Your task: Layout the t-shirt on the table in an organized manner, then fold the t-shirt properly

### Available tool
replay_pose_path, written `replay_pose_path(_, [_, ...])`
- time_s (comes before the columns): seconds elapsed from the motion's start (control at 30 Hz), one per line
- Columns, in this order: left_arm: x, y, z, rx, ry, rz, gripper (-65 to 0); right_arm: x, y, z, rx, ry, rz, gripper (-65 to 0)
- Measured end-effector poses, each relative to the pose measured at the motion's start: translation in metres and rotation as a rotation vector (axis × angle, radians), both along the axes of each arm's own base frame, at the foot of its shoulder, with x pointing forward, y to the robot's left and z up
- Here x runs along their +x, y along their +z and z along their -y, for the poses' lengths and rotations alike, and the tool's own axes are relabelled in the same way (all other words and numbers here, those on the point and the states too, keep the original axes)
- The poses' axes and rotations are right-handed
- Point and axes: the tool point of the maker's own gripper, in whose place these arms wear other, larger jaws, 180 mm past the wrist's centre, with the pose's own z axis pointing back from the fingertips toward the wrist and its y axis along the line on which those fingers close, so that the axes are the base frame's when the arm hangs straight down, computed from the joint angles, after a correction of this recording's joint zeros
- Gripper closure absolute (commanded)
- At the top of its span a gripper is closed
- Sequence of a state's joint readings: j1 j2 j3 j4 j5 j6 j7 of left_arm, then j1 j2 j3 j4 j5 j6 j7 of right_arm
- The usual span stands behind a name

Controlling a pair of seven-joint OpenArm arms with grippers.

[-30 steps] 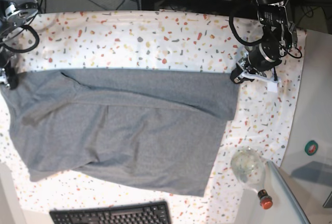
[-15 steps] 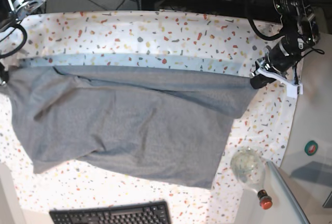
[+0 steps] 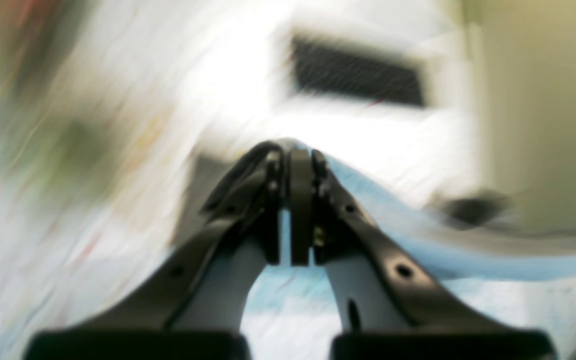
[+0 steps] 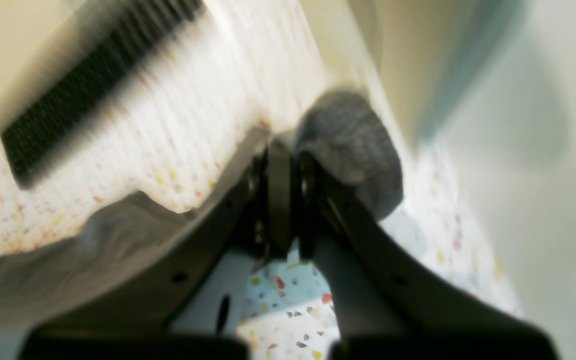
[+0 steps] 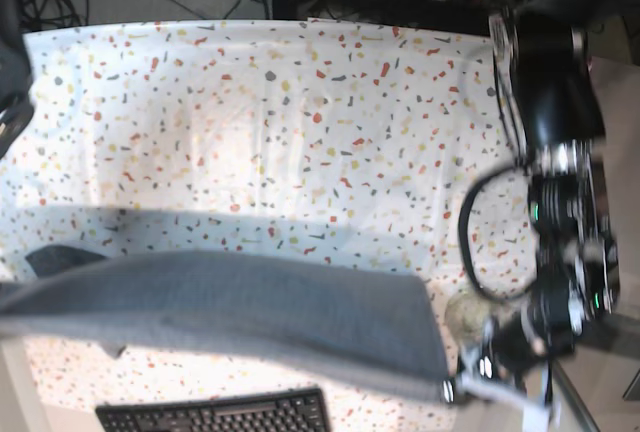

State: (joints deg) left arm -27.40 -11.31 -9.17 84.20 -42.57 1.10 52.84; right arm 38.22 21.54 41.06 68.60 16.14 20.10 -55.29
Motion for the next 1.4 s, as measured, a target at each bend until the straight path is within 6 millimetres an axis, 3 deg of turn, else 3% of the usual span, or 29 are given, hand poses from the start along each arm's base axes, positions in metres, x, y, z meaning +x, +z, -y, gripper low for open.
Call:
replay_pose_path(0.07, [0.026, 0.012, -0.004, -0.024, 0.026, 0.000, 0.0, 0.029, 0.036, 0.004, 0.001, 0.025, 0.065, 0.0])
replay_pose_path(0.17, [0.056, 0.020, -0.007, -0.063, 0.076, -0.017, 0.0, 0.057, 0.075, 0.017, -0.053, 0.027, 0.151, 0.0])
replay_pose_path(0.23, [0.082, 0.056, 0.002, -0.109, 0.089, 0.064, 0.0, 0.075, 0.102, 0.015, -0.115, 0.044, 0.191, 0.0])
replay_pose_path(0.3, [0.102, 0.116, 0.018, -0.150, 0.071, 0.180, 0.0, 0.086, 0.134, 0.005, -0.161, 0.091, 0.239, 0.0])
replay_pose_path(0.33, [0.107, 0.149, 0.026, -0.164, 0.047, 0.251, 0.0, 0.087, 0.149, 0.008, -0.172, 0.084, 0.269, 0.0])
replay_pose_path(0.4, [0.107, 0.194, 0.030, -0.188, 0.035, 0.350, 0.0, 0.079, 0.177, 0.020, -0.223, 0.051, 0.315, 0.0])
replay_pose_path(0.53, [0.099, 0.204, 0.016, -0.155, 0.063, 0.374, 0.0, 0.054, 0.216, 0.033, -0.324, 0.006, 0.350, 0.0])
replay_pose_path(0.63, [0.086, 0.203, 0.023, -0.134, 0.031, 0.402, 0.0, 0.034, 0.226, 0.022, -0.413, 0.028, 0.344, 0.0])
replay_pose_path(0.7, [0.075, 0.180, 0.014, -0.114, 0.041, 0.378, 0.0, 0.014, 0.204, 0.020, -0.470, 0.027, 0.277, 0.0])
replay_pose_path(0.8, [0.044, 0.094, 0.011, -0.060, 0.043, 0.238, 0.0, -0.019, 0.119, 0.024, -0.420, -0.003, 0.114, 0.0])
replay_pose_path(0.9, [-0.006, -0.003, 0.018, -0.036, 0.036, 0.055, 0.0, -0.052, 0.022, 0.010, -0.299, 0.013, -0.006, 0.0])
replay_pose_path(1.0, [-0.056, -0.062, 0.018, -0.027, 0.041, -0.048, 0.0, -0.099, -0.071, 0.007, -0.187, -0.028, -0.127, 0.0])
replay_pose_path(1.13, [-0.131, -0.145, -0.006, -0.018, 0.137, -0.223, 0.0, -0.159, -0.177, -0.008, -0.065, -0.004, -0.267, 0.0])
replay_pose_path(1.23, [-0.177, -0.180, -0.027, 0.005, 0.199, -0.308, 0.0, -0.187, -0.217, -0.018, 0.007, 0.001, -0.311, 0.0])
replay_pose_path(1.33, [-0.198, -0.188, -0.047, 0.052, 0.221, -0.327, 0.0, -0.211, -0.236, -0.014, 0.040, -0.020, -0.331, 0.0])
replay_pose_path(1.4, [-0.210, -0.193, -0.048, 0.057, 0.216, -0.349, 0.0, -0.227, -0.241, -0.012, 0.041, -0.016, -0.346, 0.0])
